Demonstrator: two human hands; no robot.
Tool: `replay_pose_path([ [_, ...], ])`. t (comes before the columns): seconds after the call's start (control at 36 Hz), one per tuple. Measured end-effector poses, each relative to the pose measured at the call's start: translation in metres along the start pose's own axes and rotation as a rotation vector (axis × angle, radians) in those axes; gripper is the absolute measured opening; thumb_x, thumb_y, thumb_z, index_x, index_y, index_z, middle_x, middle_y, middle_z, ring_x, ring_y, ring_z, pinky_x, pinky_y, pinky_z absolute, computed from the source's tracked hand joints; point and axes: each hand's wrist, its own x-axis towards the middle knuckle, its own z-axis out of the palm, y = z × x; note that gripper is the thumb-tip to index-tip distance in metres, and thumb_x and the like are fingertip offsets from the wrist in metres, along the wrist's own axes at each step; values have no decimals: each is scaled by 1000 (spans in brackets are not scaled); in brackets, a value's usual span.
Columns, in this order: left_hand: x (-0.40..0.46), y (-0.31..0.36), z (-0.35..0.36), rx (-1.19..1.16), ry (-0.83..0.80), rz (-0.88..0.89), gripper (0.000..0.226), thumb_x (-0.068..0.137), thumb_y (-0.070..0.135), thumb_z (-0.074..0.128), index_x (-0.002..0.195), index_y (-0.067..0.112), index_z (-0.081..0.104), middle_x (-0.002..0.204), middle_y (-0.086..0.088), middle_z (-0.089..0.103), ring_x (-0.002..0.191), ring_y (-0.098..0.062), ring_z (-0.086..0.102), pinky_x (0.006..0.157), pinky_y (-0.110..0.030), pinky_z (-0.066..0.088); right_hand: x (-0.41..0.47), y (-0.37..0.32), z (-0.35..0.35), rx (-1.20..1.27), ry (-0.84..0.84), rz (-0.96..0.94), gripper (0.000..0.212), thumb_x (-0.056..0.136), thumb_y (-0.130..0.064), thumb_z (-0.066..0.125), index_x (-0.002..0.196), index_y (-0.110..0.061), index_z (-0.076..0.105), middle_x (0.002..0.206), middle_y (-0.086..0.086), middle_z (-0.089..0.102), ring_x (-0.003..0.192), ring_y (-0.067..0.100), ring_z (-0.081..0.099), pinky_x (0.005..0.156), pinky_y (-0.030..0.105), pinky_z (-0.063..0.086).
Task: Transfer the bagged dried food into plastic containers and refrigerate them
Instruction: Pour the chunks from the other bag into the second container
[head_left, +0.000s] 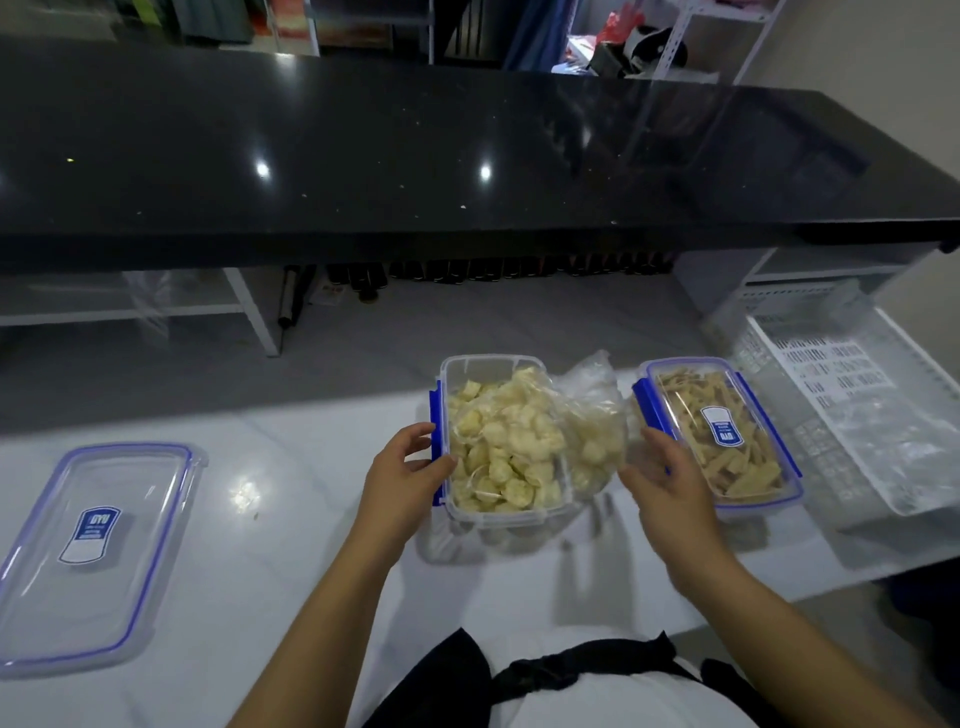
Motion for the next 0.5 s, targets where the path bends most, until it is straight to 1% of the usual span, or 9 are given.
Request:
replay_pose_path([
  [0.08, 1, 2, 0, -14, -18, -5, 41, 92, 19, 70, 130, 24, 57, 121, 3, 62, 96, -19, 70, 69, -31, 62, -2, 7, 3, 133, 23, 169, 56, 92, -13, 66, 144, -23, 45, 145, -2, 50, 129, 21, 50, 107, 51, 43],
  [0.17, 0, 4, 0, 25, -20, -3, 43, 91, 20, 70, 132, 25, 56, 124, 4, 61, 98, -18, 68, 69, -31, 62, 6, 9, 5, 199, 23, 283, 64, 93, -8, 64, 148, -29, 37, 151, -2, 43, 133, 26, 46, 103, 54, 46],
  [0.22, 0, 4, -1, 171, 25, 68, 49, 91, 22, 71, 136, 28, 52, 130, 6, 57, 110, -16, 62, 75, -29, 58, 13, 12, 7, 233, -6, 327, 71, 93, -5, 62, 150, -35, 31, 154, -2, 38, 134, 27, 44, 98, 53, 50],
  [0.28, 1, 8, 0, 318, 50, 184, 54, 90, 24, 71, 139, 31, 50, 137, 10, 49, 120, -11, 51, 88, -30, 52, 22, 14, 9, 212, -57, 329, 79, 92, -2, 60, 150, -44, 26, 156, -3, 34, 133, 27, 45, 92, 52, 53],
  [0.33, 2, 14, 1, 396, 12, 279, 54, 90, 23, 72, 139, 31, 50, 136, 13, 44, 118, -6, 45, 95, -28, 44, 27, 10, 12, 142, -128, 307, 81, 90, -5, 61, 144, -55, 27, 152, -3, 37, 122, 26, 51, 83, 50, 57],
  [0.39, 4, 21, 3, 475, -40, 307, 52, 89, 24, 72, 136, 30, 52, 135, 14, 43, 116, -5, 45, 97, -28, 44, 31, 4, 18, -36, -166, 265, 59, 86, -20, 63, 114, -69, 45, 132, 1, 54, 104, 23, 58, 73, 45, 60],
  [0.42, 6, 22, 3, 514, -52, 312, 48, 89, 24, 72, 134, 31, 55, 136, 13, 44, 116, -7, 47, 98, -30, 46, 35, 3, 21, -136, -168, 239, 46, 84, -27, 61, 98, -69, 49, 120, 1, 59, 99, 24, 61, 74, 46, 61],
  [0.44, 7, 24, 3, 547, -53, 323, 44, 89, 24, 72, 130, 31, 58, 138, 11, 46, 117, -9, 51, 98, -32, 49, 39, 3, 23, -208, -159, 221, 35, 82, -31, 58, 92, -63, 50, 111, 1, 61, 96, 25, 63, 75, 48, 61],
  [0.5, 9, 25, 4, 590, -44, 348, 33, 89, 23, 72, 121, 29, 66, 139, 8, 49, 119, -15, 55, 98, -37, 53, 46, 3, 24, -263, -127, 192, 24, 78, -34, 57, 95, -50, 51, 105, -1, 64, 93, 25, 64, 76, 50, 61],
])
